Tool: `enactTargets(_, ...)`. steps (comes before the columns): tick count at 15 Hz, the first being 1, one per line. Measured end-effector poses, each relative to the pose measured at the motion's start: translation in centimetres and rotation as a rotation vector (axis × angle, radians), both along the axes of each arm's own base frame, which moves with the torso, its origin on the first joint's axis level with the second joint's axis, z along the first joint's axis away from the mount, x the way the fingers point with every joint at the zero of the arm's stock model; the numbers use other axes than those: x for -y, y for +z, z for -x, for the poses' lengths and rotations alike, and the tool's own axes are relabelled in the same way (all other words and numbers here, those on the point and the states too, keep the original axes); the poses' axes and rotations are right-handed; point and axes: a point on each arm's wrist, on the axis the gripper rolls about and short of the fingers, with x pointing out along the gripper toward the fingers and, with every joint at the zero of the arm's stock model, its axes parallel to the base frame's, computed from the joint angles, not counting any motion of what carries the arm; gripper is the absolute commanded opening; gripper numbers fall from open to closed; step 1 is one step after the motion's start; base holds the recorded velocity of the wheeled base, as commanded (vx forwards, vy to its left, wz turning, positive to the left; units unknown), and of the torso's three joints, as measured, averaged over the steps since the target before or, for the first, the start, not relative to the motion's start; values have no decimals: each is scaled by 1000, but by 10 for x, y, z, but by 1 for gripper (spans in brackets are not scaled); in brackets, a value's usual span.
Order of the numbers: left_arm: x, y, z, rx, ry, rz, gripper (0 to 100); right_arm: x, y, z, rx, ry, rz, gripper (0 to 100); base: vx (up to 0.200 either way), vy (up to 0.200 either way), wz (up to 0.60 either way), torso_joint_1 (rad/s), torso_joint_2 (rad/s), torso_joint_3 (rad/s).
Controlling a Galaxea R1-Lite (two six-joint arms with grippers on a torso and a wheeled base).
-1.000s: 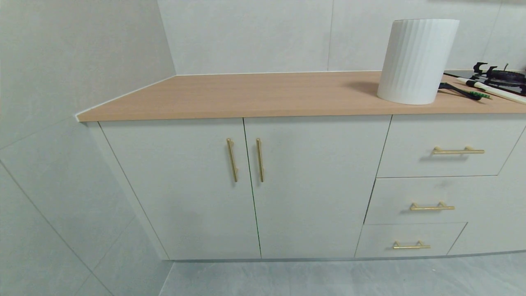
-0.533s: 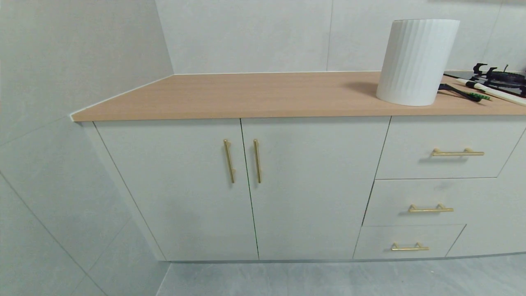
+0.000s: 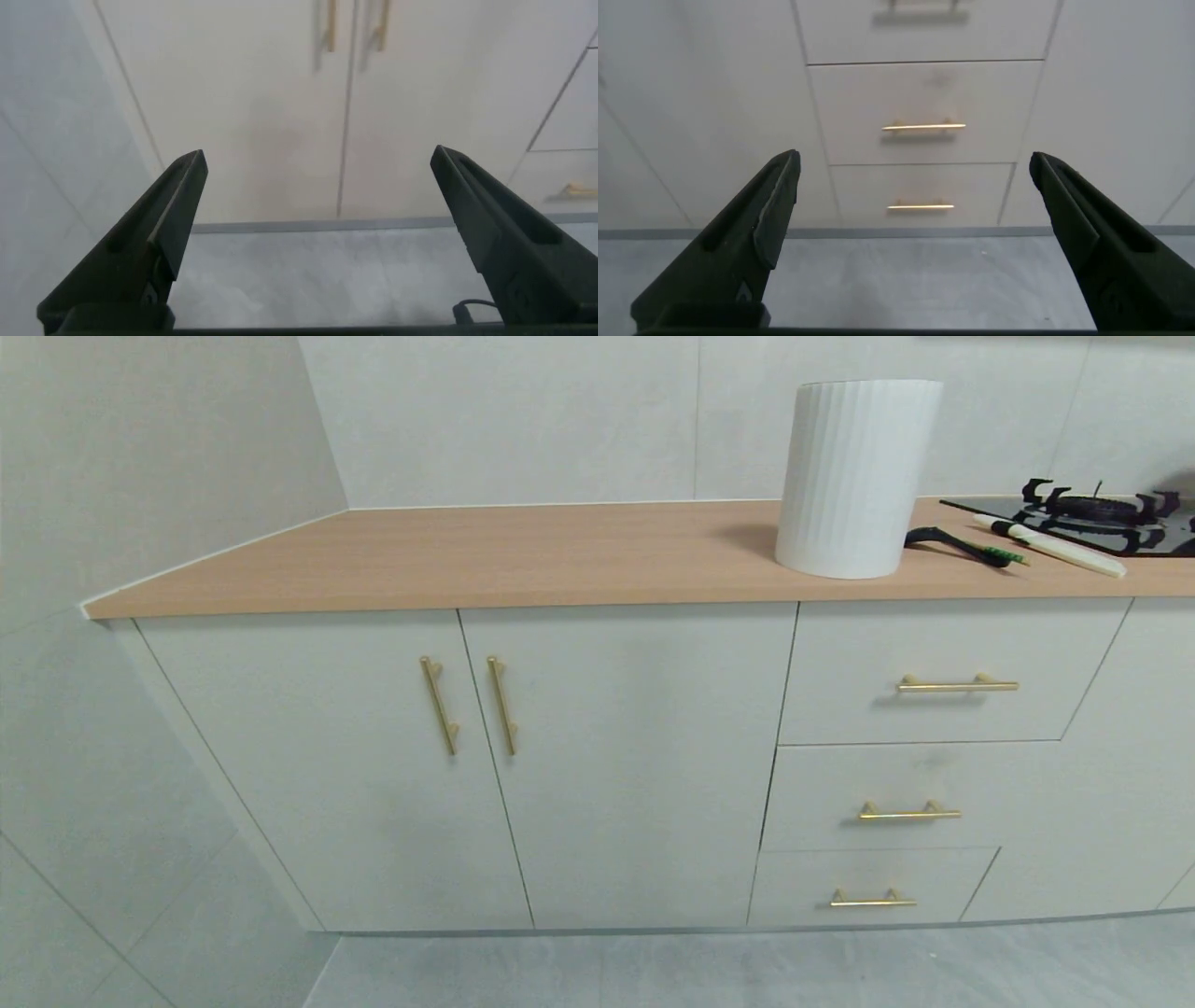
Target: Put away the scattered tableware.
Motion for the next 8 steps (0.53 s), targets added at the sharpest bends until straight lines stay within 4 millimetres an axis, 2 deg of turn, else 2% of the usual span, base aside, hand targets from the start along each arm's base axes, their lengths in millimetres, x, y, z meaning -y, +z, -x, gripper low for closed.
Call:
enactTargets(6,0,0,0,0,0,0,100,0,0,0,0,0,-1,100,0,-200,0,3,2,1)
enactTargets(8,0,0,0,0,0,1,100,0,0,0,-1,-1,-2,100,0,0,0,0,0,0)
